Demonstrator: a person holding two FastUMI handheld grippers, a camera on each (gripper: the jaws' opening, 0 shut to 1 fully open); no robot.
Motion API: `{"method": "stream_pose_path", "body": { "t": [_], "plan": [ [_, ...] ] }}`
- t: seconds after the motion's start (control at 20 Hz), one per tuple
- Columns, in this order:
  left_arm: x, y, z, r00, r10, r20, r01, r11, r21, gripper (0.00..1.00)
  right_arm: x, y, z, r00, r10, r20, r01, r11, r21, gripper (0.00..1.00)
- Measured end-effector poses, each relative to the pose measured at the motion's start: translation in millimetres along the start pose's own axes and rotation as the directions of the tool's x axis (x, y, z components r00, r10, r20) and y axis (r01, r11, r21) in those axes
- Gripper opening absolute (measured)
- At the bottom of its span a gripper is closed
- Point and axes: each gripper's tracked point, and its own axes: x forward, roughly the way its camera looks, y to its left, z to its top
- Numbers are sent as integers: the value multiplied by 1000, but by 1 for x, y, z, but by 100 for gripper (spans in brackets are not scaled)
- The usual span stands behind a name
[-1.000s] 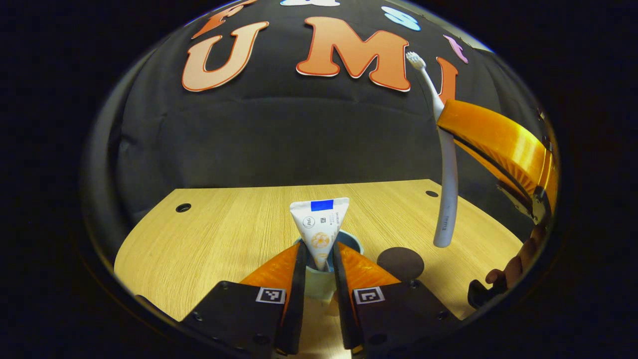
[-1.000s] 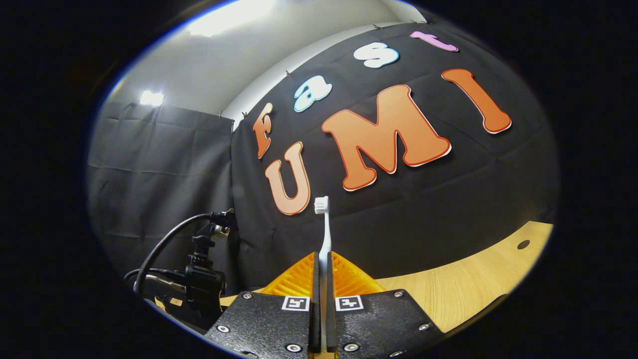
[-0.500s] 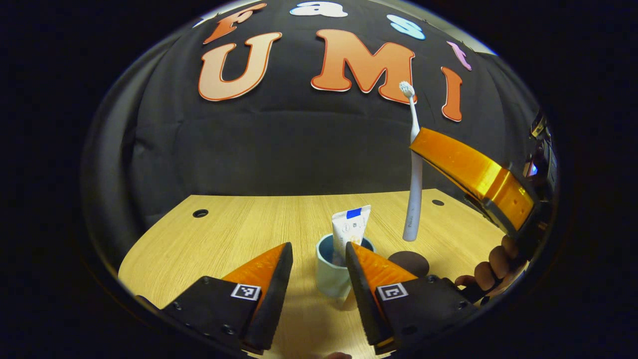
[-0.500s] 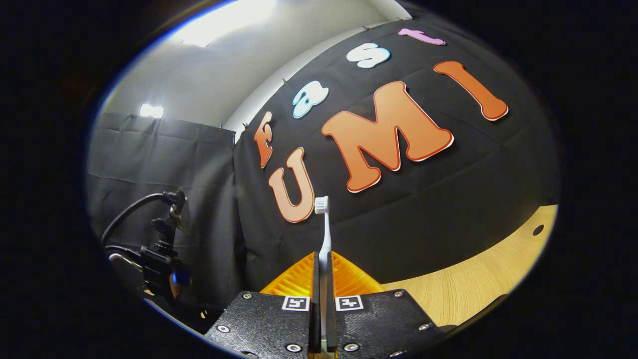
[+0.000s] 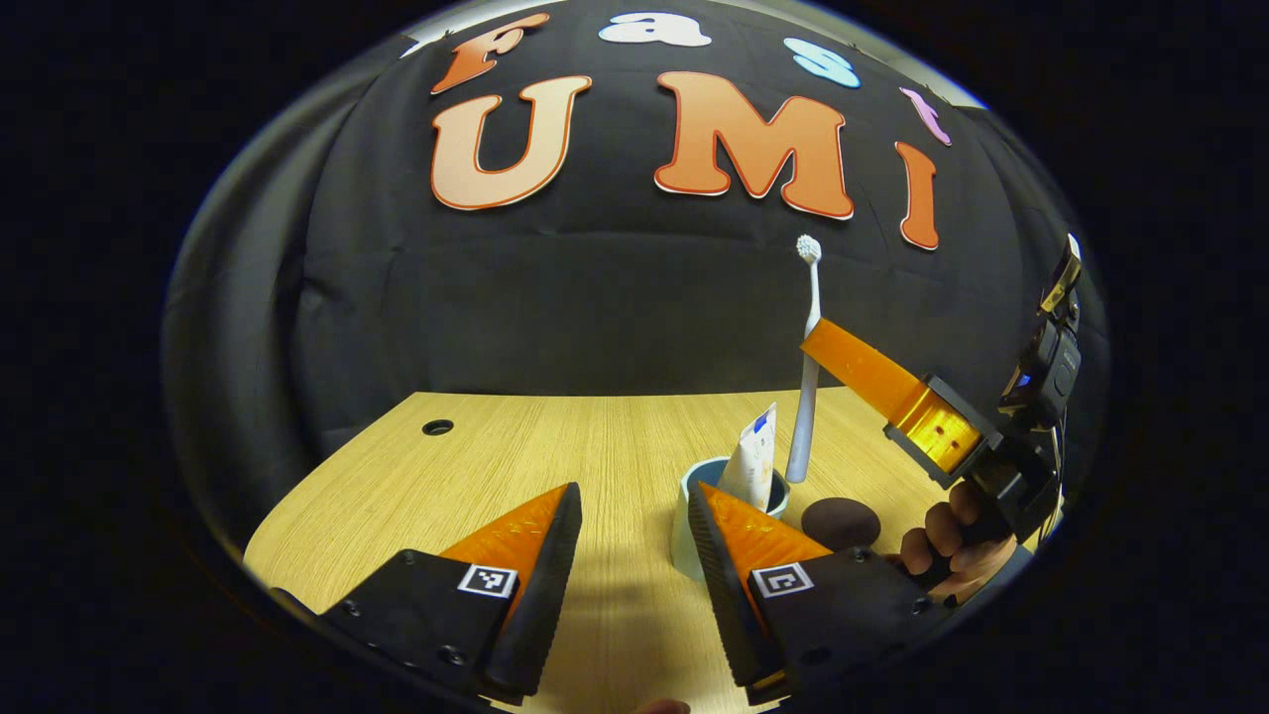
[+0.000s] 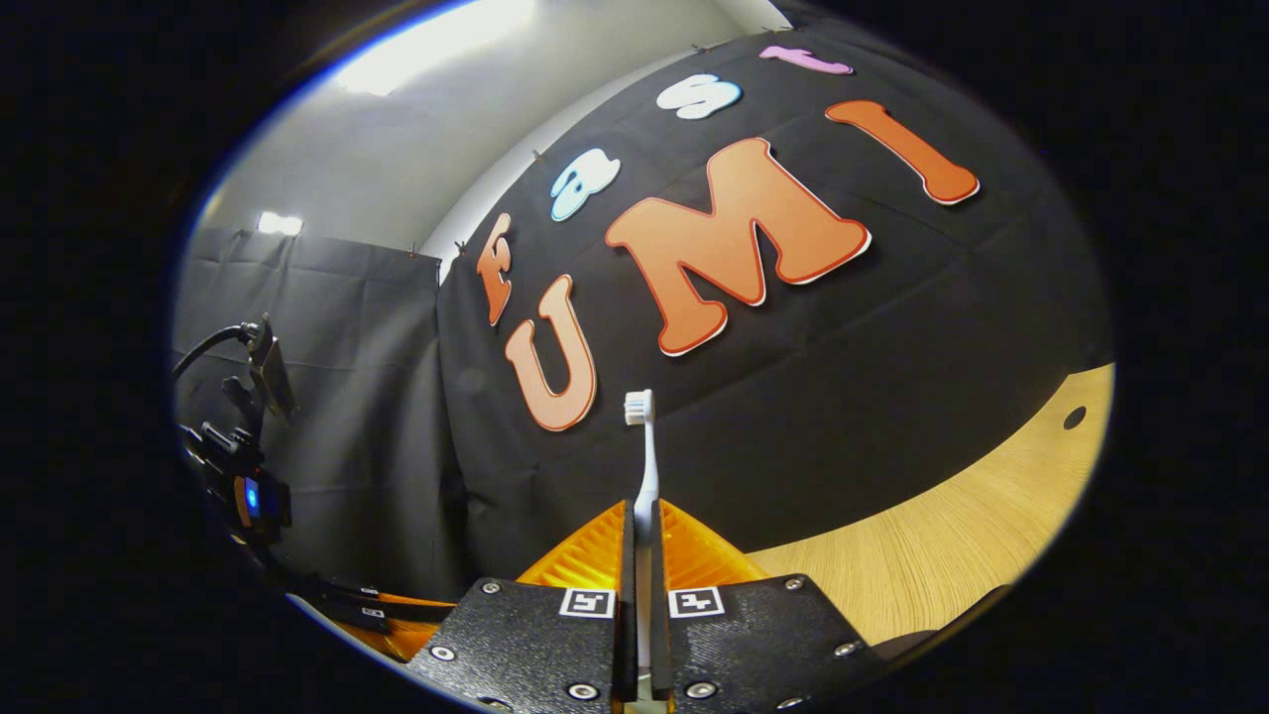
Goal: Put the toothbrush and toothpaste on the desktop into the cup, then pick up the cup and place it on the coaster on the desktop.
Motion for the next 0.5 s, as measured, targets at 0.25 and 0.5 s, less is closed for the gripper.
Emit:
{"method": "stream_pose_path", "body": {
  "t": [0.25,0.5],
  "plan": [
    [2,0,-12,1000,-4,-18,3,1000,-31,72,6,5,-18,999,1,-36,-1,1000,-5,5],
    [-2,-4,-13,1000,-9,-24,7,999,-51,72,-3,3,-38,995,4,-97,-6,1000,-21,5]
  ]
}}
